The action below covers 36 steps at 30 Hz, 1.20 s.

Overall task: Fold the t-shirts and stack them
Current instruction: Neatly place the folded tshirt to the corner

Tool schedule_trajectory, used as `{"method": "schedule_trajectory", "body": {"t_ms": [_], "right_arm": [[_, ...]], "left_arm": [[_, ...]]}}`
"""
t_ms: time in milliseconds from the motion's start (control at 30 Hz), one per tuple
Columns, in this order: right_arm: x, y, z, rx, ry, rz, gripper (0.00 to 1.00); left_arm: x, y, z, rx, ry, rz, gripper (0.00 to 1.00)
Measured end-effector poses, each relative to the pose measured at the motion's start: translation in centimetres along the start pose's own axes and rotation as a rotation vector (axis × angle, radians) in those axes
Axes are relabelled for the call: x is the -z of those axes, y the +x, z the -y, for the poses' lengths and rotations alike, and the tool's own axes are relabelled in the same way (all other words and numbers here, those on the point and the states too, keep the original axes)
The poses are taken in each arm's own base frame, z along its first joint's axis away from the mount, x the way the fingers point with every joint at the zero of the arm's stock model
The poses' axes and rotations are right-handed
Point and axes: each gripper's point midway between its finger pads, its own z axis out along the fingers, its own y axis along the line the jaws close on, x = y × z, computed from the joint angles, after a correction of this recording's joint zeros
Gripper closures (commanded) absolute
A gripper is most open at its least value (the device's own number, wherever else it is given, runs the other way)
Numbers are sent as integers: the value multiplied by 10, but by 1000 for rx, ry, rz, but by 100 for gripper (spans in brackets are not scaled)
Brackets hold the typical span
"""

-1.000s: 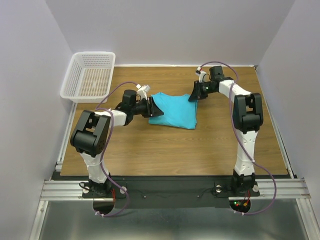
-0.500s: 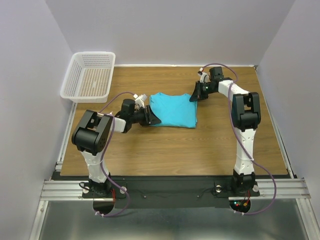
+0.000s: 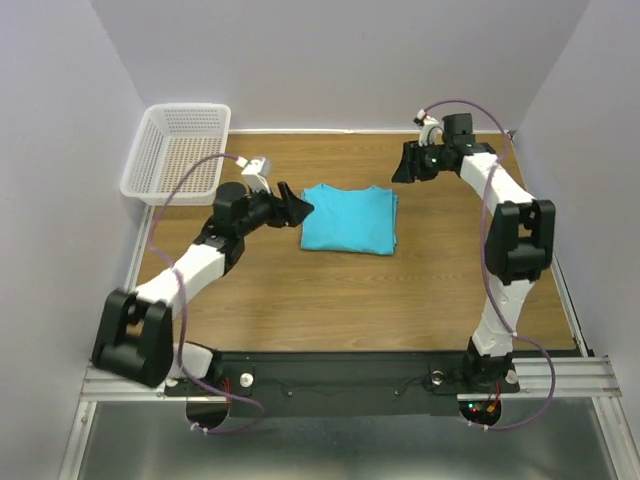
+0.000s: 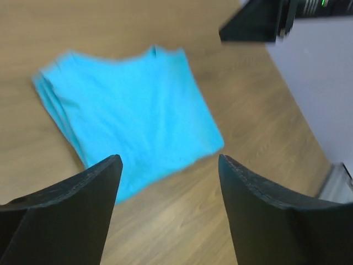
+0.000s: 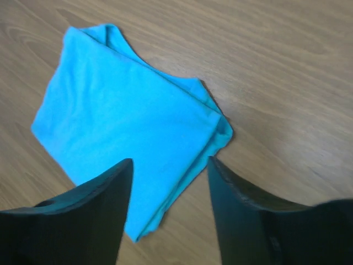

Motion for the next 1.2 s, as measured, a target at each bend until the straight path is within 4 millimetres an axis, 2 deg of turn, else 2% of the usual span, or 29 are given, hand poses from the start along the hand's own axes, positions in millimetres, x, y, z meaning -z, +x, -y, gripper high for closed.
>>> {"method": "schedule_trajectory", "body": {"t_ms": [33,67,167,200,233,300,367,433,500,700,733,967,1200], "right_arm": [[15,-6,-6,27,8,26,33],[30,-10,-14,52,17,52,26],[47,-4,-24,78,25,68,23],[48,10,-24,63,30,49,23],[47,19,-23,52,34,36,23],[37,48,-14,-10,55,-22,23],[27,80,-3,-88,87,-90,23],[19,102,5,-149,114,-138,24],[12,113,10,-202,129,-162,24],[-1,110,10,-242,136,-139,25],[-3,109,8,-246,134,-134,25],[-20,111,-3,-255,127,-139,26],[-31,110,-15,-256,111,-136,36]], "left_arm": [[13,-23,10,-51,-13,76,7],[24,-41,17,-90,-27,138,1],[76,-95,40,-188,-93,350,1],[91,-106,43,-204,-123,403,1],[101,-111,45,-210,-139,431,1],[124,-121,47,-223,-177,492,2],[138,-120,44,-229,-213,509,2],[144,-110,39,-227,-234,496,2],[147,-97,33,-220,-246,471,2],[144,-47,5,-168,-306,349,2],[144,-44,4,-162,-309,342,2],[149,-46,9,-152,-298,362,2],[149,-46,9,-143,-297,363,2]]}}
